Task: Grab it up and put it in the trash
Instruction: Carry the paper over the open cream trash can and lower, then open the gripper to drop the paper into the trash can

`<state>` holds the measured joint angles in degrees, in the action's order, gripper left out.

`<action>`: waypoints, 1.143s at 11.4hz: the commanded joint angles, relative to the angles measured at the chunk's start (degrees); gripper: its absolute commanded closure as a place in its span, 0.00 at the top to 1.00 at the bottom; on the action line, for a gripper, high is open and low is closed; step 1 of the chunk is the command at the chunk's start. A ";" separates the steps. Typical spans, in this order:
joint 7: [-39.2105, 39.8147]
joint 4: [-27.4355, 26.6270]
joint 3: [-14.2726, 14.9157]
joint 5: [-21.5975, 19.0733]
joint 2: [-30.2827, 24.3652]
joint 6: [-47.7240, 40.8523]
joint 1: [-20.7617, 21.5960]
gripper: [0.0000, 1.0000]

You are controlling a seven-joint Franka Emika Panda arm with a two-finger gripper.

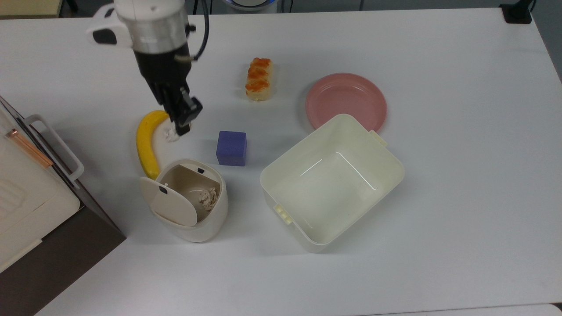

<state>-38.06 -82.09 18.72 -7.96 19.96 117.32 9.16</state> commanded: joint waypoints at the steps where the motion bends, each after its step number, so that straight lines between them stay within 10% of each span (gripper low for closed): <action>1: -5.96 6.32 0.79 2.60 6.31 -0.60 0.68 0.00; 10: -14.76 13.54 0.88 3.82 16.25 3.88 1.38 0.00; 13: -14.15 13.27 0.71 6.45 16.17 3.79 1.38 0.41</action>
<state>-50.97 -69.46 18.71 -4.59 35.72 120.52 9.80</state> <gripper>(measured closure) 0.841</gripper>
